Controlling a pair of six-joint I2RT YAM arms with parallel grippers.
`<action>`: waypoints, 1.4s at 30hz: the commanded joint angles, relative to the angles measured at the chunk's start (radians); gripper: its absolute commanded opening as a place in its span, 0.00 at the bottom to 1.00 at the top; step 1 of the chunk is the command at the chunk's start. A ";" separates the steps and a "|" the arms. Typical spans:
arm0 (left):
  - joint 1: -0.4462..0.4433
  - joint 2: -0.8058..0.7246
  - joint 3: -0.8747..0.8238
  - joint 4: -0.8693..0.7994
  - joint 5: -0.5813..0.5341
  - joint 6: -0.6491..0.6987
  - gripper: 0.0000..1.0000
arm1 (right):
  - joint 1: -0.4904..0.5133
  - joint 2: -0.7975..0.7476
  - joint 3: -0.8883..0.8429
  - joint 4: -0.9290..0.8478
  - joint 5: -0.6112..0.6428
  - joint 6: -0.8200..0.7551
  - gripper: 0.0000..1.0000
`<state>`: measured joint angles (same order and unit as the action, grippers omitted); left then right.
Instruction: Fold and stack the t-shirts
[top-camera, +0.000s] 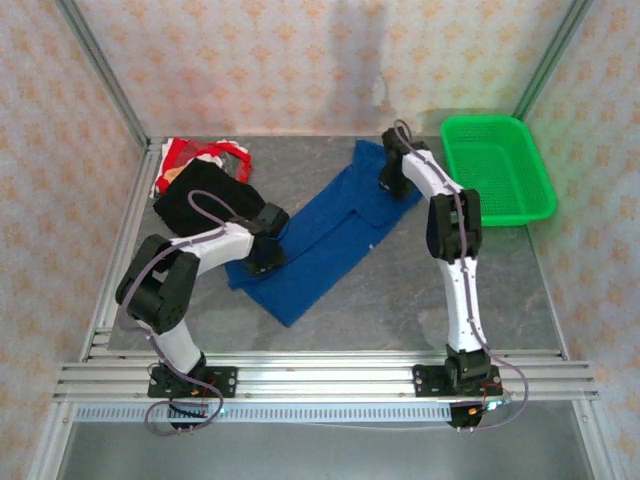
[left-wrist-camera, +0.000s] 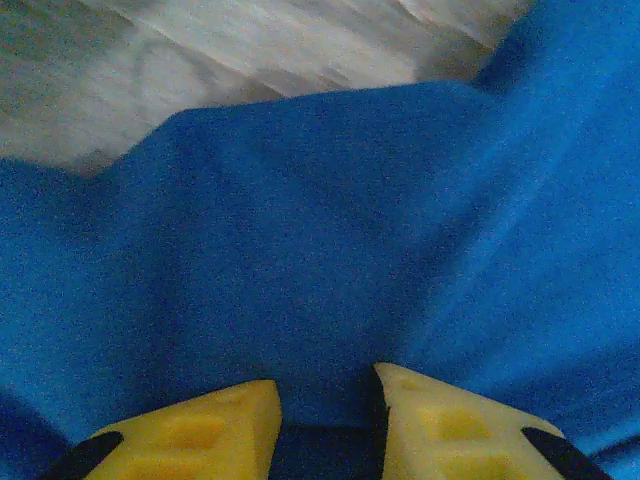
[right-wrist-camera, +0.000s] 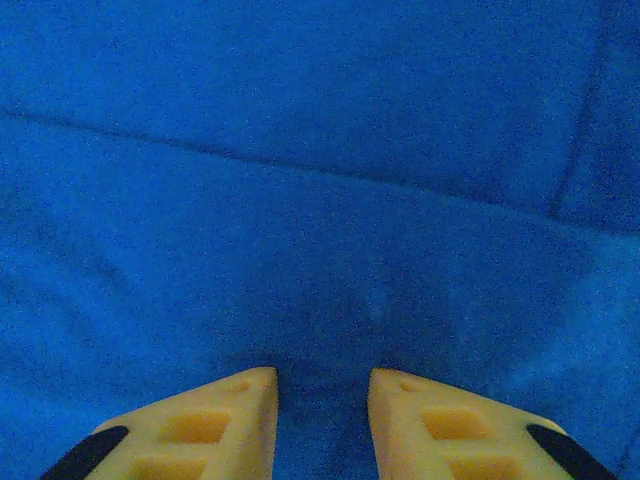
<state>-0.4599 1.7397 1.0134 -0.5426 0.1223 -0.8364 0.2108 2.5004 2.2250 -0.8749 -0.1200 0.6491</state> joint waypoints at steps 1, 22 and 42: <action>-0.062 0.094 0.050 -0.081 0.098 -0.127 0.32 | -0.030 0.225 0.317 -0.144 -0.029 -0.062 0.33; -0.148 0.042 0.358 -0.074 0.351 -0.293 0.67 | -0.059 -0.216 0.018 0.010 -0.410 -0.211 0.63; -0.041 -0.054 -0.143 0.206 0.376 -0.037 0.55 | 0.291 -1.103 -1.426 0.378 -0.257 0.228 0.56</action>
<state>-0.4774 1.7153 0.9543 -0.4290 0.4911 -0.8413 0.5030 1.5078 0.8261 -0.4858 -0.4530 0.8383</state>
